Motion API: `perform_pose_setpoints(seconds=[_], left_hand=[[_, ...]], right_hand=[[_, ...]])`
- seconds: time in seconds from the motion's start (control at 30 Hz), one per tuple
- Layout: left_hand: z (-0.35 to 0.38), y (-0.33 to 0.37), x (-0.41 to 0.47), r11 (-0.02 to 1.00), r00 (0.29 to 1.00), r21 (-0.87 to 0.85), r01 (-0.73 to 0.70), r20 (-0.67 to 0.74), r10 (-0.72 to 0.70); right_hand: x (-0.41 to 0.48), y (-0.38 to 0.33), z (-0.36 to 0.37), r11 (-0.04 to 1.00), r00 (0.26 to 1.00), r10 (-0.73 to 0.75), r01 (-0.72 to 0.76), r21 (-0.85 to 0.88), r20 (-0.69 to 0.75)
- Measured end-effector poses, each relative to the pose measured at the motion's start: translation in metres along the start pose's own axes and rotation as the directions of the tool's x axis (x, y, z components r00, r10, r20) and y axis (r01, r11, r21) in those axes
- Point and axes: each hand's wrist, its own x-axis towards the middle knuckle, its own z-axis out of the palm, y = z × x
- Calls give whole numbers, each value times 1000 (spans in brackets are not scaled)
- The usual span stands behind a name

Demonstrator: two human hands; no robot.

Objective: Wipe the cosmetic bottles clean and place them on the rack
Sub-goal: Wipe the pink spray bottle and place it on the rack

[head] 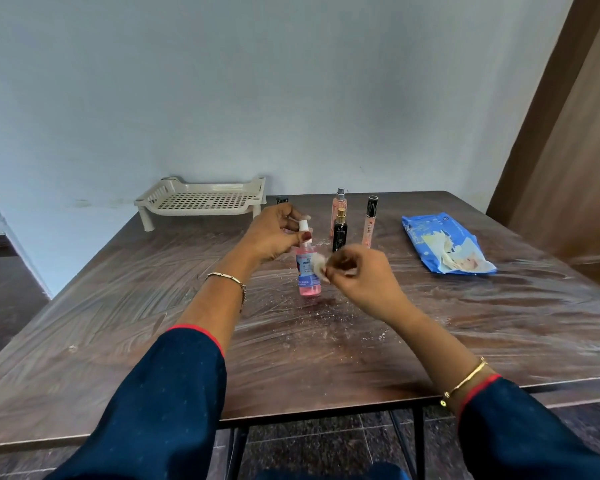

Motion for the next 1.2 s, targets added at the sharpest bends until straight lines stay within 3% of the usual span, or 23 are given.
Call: perform_pose_setpoints(seconds=[0.07,0.13,0.27,0.53,0.6,0.7,0.87,0.93,1.07,1.13,1.2], left_hand=[[-1,2,-3,1000,999,-29,-11,41,12],[-2,3,-6,998,996,-59,-24,83,29],[-7,2,-9,987,988,-160,10,156,16],[-17,-3,-10,984,978,-175,29,206,8],[-16,-1,-12,990,988,-140,14,153,8],[-16,0,-16,990,993,-140,-18,117,35],[-25,-1,-19,993,991,-112,-49,121,62],[-29,-2,-21,991,991,-126,-42,119,58],[-34,-3,-25,991,995,-134,14,99,0],[-35,-3,-26,989,997,-147,27,77,-15],[-35,-4,-28,988,999,-156,10,50,-2]], right_hand=[[8,-8,2,968,990,85,-55,243,-113],[14,-11,7,948,983,113,-63,312,-147],[14,-8,22,966,995,89,-75,246,-44],[0,4,30,995,980,99,-93,-42,172],[1,4,29,993,980,115,-114,-15,161],[7,-3,25,967,985,154,-167,191,81],[17,-16,29,918,987,153,-127,374,-39],[15,-16,33,921,988,153,-141,363,-3],[8,-10,44,971,971,165,-191,145,172],[7,-10,46,982,970,157,-174,80,186],[9,-14,45,977,975,151,-173,128,166]])
